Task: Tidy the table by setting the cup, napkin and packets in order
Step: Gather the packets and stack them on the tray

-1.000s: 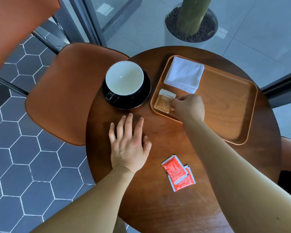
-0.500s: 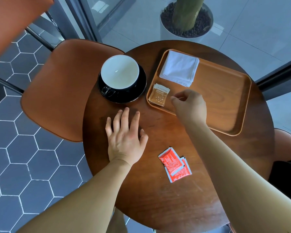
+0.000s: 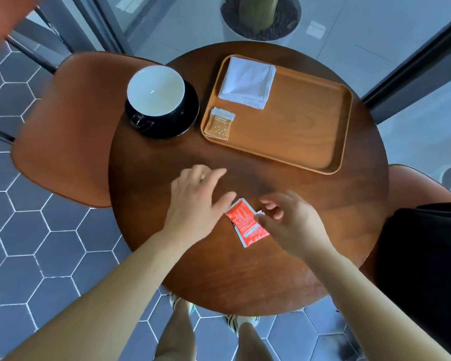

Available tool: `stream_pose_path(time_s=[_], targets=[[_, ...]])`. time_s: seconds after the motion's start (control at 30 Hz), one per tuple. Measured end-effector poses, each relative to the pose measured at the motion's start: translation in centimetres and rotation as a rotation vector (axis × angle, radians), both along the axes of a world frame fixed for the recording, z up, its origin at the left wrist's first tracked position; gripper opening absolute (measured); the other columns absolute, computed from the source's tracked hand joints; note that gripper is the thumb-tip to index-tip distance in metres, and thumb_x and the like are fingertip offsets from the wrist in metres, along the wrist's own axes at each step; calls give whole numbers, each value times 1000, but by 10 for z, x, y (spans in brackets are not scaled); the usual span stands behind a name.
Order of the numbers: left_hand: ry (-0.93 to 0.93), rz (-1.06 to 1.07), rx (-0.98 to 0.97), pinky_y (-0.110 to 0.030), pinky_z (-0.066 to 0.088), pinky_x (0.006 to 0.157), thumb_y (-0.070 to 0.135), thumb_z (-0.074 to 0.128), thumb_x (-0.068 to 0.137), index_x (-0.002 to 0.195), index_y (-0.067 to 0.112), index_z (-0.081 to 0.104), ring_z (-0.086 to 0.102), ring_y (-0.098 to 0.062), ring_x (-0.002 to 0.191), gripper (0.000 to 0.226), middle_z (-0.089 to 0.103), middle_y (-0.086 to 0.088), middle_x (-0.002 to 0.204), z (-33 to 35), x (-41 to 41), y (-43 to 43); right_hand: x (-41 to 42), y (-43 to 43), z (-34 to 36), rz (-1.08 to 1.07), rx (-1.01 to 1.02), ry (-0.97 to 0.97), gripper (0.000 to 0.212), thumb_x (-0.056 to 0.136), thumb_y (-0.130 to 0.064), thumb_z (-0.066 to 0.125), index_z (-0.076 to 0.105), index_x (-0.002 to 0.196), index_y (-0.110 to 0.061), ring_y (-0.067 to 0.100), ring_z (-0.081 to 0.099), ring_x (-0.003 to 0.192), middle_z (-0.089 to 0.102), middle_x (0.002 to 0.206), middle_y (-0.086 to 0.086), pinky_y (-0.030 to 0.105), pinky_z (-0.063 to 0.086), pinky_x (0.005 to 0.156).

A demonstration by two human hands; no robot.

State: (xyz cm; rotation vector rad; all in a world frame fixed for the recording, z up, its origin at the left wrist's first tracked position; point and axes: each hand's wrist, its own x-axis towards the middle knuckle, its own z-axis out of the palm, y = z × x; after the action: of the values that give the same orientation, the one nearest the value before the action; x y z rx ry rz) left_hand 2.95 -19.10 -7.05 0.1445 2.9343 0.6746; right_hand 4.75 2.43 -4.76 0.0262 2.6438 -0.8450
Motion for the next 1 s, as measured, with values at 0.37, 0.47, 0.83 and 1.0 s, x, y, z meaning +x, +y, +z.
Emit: stream_pose_path(time_s=[0.37,0.47,0.83,1.0], targets=[[-1,-399,-137,-42,41,100,59,74,78,124,28,63,49,-20,116,56,54,-2,125,-1,4,10,28,3,-15,165,198,114,57,76,-46,82,63,128,-31,20,57,102,56,111,-4,34,53,71],[56,-282,-25,-35,48,87,47,80,78,102,22,66,57,-17,103,38,63,-1,111,0,9,6,27,5,-17,161,209,102,56,73,-47,84,61,122,-31,19,56,100,55,108,-6,29,45,68],[306,-99,53,-36,49,61,15,66,79,92,12,69,53,-22,83,14,58,-3,94,-20,57,-37,25,9,-18,102,101,100,43,72,-36,86,54,99,-24,15,49,85,51,100,-7,30,40,63],[234,3,7,-37,55,67,22,75,85,122,13,64,57,-25,96,40,60,-9,114,-18,37,-31,22,12,-11,13,-78,255,25,77,-8,78,67,98,-16,24,59,82,61,92,-2,37,49,67]])
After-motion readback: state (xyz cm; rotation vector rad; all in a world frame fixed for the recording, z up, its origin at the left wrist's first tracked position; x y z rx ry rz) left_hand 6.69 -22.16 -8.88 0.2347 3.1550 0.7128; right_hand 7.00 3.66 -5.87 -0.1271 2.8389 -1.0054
